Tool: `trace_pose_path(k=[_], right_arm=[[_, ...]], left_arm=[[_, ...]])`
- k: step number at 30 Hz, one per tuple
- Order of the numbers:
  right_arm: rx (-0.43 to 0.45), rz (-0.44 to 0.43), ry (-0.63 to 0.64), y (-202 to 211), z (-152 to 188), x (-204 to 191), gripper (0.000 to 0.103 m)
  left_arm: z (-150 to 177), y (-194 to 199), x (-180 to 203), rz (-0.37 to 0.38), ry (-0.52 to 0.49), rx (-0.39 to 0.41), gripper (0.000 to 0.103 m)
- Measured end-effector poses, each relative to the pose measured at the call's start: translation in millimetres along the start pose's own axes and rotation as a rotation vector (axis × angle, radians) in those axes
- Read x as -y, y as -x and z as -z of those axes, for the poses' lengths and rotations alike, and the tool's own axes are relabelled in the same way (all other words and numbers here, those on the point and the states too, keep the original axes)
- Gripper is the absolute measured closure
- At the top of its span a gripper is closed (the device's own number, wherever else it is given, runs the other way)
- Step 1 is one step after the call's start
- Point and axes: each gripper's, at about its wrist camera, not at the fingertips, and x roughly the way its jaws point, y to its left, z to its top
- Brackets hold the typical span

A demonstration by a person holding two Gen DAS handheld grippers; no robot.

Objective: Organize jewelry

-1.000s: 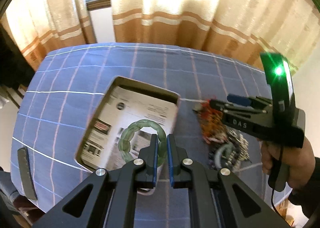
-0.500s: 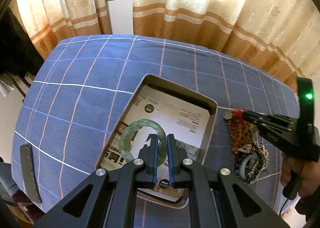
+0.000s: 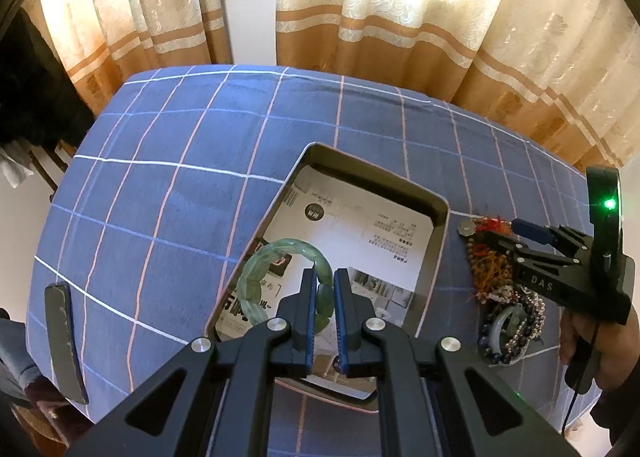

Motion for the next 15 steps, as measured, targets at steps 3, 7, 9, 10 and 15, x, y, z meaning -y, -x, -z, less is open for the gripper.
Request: trace_pose_path(k=[3, 7, 9, 10, 15], right_arm=[[-0.014, 0.008, 0.02, -7, -2, 0, 0.063], [-0.025, 0.007, 0.037, -9, -3, 2, 0.089], [-0.01, -0.018, 0.02, 1, -5, 5, 0.093], [0.002, -0.028, 0.018, 6, -6, 6, 0.094], [0.049, -0.081, 0.0, 35, -13, 4, 0.094]], left_arm=[[0, -4, -2, -0.002, 0.005, -0.006, 0.095], [-2, -4, -1, 0.005, 0.005, -0.003, 0.095], [-3, -3, -1, 0.008, 0.003, -0.001, 0.095], [-4, -3, -1, 0.006, 0.001, 0.0, 0.095], [-6, -1, -4, 0.004, 0.006, 0.004, 0.095]])
